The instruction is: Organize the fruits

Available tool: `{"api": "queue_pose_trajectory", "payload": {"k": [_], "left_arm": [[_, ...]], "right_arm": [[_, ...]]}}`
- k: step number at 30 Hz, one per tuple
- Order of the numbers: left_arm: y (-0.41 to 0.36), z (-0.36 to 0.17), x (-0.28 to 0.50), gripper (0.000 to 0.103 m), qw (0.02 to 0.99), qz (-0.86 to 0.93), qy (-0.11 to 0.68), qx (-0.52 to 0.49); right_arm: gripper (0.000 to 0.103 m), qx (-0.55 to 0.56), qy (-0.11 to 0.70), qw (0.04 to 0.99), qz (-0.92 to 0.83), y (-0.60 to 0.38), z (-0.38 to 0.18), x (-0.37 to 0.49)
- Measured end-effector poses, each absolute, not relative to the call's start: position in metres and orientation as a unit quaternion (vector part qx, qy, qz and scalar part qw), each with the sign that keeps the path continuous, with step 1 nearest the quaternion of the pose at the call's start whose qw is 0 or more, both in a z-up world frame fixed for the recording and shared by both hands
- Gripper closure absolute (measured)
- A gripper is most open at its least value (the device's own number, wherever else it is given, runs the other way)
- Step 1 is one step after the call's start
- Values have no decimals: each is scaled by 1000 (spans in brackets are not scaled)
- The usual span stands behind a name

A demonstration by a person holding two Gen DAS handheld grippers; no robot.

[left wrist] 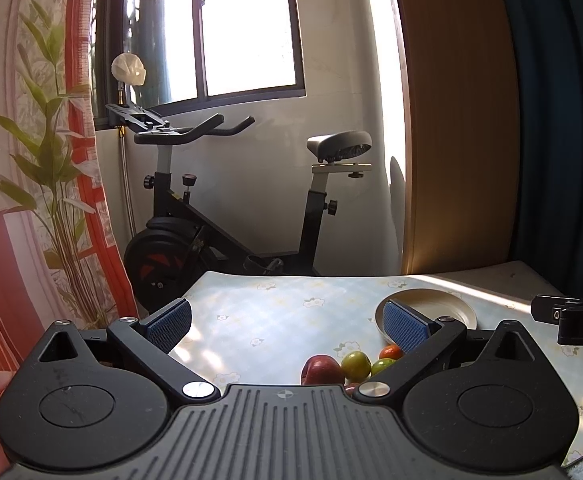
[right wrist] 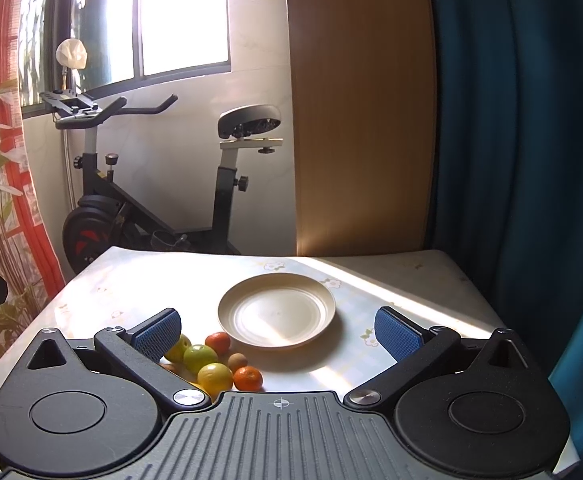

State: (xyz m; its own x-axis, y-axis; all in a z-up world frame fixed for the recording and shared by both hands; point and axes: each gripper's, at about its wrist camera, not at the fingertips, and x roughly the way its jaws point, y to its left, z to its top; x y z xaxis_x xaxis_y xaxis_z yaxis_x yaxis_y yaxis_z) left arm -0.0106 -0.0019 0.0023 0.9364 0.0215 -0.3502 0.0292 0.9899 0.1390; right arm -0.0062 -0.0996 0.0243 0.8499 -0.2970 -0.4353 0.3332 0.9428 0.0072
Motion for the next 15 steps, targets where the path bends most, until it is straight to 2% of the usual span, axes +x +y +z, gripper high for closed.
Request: {"api": "queue_pose_trajectory", "payload": {"k": [15], "left_arm": [[-5, 1, -11, 0, 981, 3, 178, 71]], "right_arm": [[0, 42, 215, 962, -163, -95, 27, -11]]}}
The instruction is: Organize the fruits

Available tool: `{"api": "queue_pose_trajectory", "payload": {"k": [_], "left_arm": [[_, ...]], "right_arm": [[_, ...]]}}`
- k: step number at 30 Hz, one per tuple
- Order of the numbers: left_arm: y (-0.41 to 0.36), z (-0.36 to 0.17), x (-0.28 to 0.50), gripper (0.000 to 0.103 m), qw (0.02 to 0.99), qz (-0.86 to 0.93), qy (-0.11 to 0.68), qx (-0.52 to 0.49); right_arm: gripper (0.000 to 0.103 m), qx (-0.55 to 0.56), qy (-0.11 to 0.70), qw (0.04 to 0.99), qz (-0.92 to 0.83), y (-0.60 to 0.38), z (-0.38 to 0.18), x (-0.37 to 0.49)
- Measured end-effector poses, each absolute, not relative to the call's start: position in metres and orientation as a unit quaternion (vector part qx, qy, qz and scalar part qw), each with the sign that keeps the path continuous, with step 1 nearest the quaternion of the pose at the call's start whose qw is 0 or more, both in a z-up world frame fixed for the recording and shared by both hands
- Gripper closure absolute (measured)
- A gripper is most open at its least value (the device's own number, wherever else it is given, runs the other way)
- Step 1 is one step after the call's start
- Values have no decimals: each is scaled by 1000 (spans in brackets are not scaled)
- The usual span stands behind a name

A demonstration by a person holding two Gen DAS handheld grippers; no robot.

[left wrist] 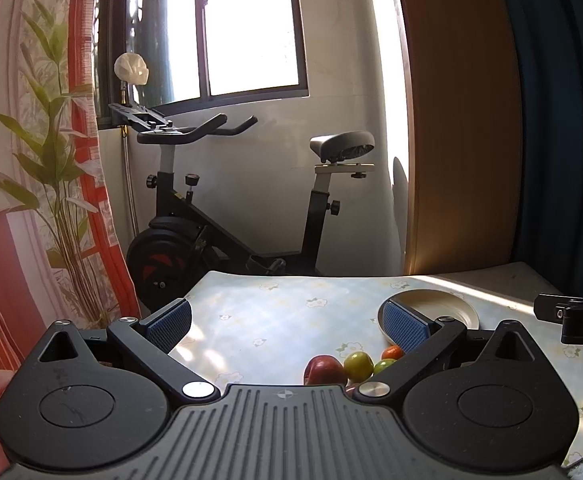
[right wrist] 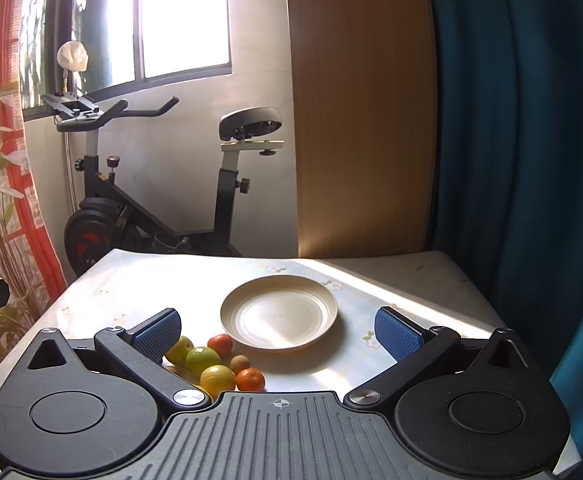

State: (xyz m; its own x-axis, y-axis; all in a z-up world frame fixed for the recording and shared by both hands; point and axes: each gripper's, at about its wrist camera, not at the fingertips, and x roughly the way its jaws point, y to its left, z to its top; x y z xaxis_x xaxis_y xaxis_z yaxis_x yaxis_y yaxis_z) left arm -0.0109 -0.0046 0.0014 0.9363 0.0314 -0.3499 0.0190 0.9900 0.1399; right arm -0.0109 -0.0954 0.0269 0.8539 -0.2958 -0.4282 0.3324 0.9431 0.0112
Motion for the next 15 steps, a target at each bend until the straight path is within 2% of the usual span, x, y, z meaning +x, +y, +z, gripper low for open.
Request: {"api": "queue_pose_trajectory", "payload": {"k": [7, 15], "left_arm": [[-2, 0, -5, 0, 982, 15, 174, 76], [17, -12, 33, 0, 980, 14, 190, 56]], "right_arm": [[0, 33, 197, 969, -143, -98, 21, -7], [0, 2, 227, 966, -121, -108, -5, 29]]}}
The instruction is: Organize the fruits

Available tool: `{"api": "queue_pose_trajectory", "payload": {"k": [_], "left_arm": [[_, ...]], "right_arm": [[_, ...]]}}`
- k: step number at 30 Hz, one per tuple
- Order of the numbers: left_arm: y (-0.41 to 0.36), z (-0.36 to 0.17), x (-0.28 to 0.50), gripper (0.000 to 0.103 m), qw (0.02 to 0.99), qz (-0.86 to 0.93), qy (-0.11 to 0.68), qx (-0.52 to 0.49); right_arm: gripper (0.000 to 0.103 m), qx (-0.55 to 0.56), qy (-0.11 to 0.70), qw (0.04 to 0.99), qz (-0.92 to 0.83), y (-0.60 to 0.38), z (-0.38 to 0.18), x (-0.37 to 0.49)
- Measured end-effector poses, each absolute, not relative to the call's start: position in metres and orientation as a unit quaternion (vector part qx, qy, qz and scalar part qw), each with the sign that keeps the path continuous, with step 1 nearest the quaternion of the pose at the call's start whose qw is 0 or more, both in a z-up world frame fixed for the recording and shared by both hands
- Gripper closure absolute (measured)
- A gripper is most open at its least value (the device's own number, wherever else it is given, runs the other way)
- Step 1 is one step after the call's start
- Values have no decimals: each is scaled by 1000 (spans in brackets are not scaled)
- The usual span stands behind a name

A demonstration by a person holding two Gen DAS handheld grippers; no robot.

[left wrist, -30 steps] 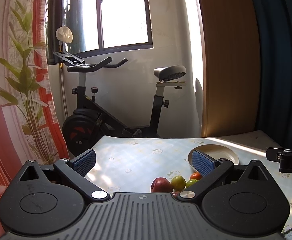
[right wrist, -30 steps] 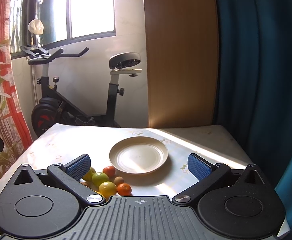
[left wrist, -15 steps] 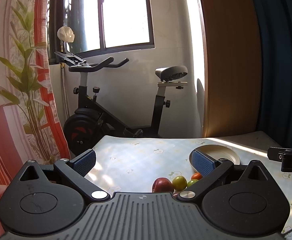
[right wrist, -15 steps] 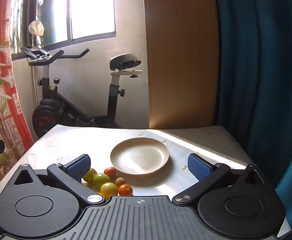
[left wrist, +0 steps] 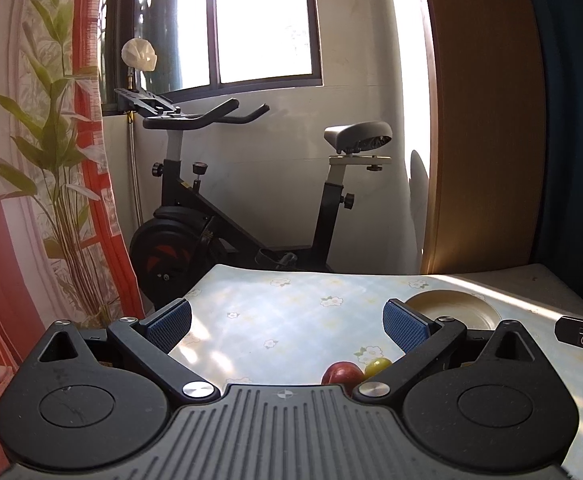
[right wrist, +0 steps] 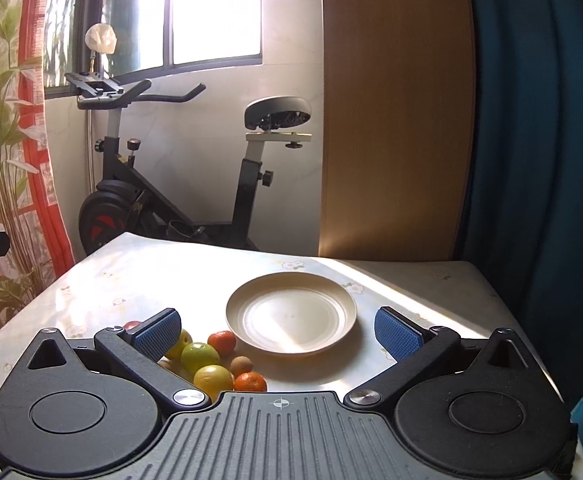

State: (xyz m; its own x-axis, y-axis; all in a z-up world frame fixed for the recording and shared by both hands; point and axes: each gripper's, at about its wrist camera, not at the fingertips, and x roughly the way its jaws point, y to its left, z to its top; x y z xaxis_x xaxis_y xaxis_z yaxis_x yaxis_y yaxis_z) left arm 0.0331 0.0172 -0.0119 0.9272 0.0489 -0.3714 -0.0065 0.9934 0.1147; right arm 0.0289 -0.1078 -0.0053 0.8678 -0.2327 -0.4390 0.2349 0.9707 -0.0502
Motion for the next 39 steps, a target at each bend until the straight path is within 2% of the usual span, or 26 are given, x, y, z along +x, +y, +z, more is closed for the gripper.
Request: {"api": "queue_pose_trajectory", "payload": {"k": [9, 16, 30, 33, 39], "left_arm": [[27, -13, 73, 0, 982, 22, 169, 83], [25, -18, 98, 0, 981, 20, 161, 106], [43, -61, 123, 1, 964, -26, 259, 50], [43, -76, 117, 11, 958, -51, 277, 48], [40, -99, 111, 18, 947, -87, 307, 44]], "right_arm": [[0, -34, 247, 960, -125, -115, -23, 70], [0, 6, 272, 956, -107, -135, -37, 100], [0, 33, 290, 955, -58, -121, -74, 108], [0, 24, 299, 952, -63, -117, -84, 102], [3, 23, 315, 948, -42, -110, -100, 89]]}}
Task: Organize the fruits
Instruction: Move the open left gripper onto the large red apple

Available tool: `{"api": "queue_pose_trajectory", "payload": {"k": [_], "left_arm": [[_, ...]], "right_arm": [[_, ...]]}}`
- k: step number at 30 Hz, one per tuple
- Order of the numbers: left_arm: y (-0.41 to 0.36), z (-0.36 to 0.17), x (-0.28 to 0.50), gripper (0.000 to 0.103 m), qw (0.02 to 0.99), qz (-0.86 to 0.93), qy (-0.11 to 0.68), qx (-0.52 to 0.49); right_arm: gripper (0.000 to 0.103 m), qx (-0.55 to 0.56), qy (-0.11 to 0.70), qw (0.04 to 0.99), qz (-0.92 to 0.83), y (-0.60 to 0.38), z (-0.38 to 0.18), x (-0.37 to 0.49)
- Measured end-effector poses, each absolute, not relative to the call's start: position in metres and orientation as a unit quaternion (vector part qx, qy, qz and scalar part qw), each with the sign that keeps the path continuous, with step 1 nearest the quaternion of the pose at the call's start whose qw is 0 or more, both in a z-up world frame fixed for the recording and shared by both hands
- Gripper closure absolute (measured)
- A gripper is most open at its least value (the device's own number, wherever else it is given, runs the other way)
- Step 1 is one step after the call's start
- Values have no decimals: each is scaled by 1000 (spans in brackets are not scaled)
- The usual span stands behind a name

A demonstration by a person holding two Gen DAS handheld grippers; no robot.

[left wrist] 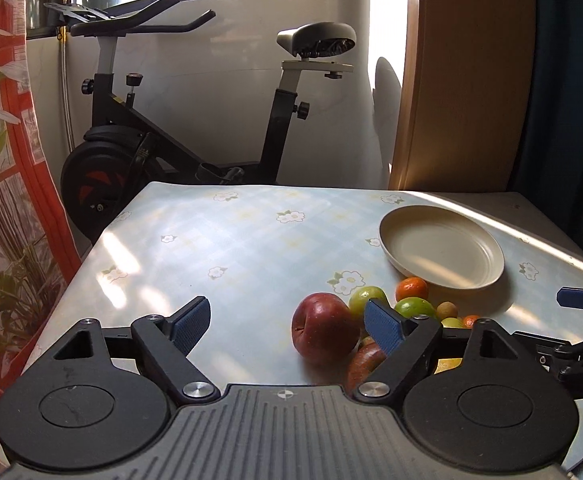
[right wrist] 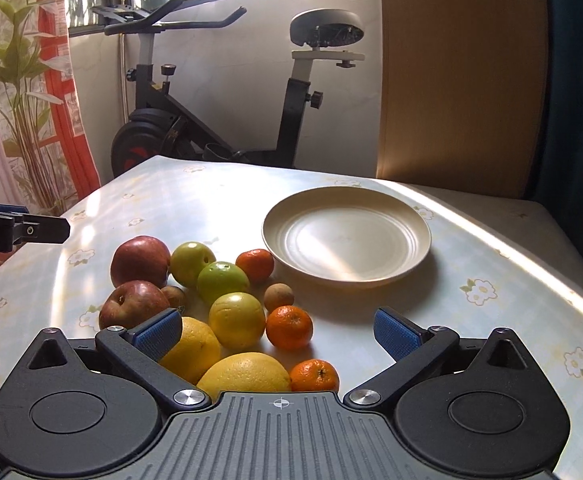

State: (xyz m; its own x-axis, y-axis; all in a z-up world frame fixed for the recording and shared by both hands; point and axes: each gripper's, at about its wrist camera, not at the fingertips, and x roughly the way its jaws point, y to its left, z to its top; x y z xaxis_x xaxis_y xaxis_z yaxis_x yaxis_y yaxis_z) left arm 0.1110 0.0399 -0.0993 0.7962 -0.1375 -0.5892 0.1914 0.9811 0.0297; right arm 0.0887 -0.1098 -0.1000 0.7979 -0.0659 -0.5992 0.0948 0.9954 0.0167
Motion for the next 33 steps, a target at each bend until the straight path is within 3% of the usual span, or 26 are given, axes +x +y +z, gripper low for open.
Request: {"api": "queue_pose_trajectory", "payload": {"k": [6, 18, 33], "left_arm": [[45, -104, 117, 30, 934, -110, 336, 54], [77, -111, 126, 43, 930, -126, 345, -2], [59, -156, 165, 51, 871, -225, 417, -128]], "right_arm": [[8, 11, 313, 950, 11, -91, -100, 102], [23, -66, 353, 923, 139, -47, -116, 143], [39, -129, 375, 901, 177, -27, -134, 160]]}}
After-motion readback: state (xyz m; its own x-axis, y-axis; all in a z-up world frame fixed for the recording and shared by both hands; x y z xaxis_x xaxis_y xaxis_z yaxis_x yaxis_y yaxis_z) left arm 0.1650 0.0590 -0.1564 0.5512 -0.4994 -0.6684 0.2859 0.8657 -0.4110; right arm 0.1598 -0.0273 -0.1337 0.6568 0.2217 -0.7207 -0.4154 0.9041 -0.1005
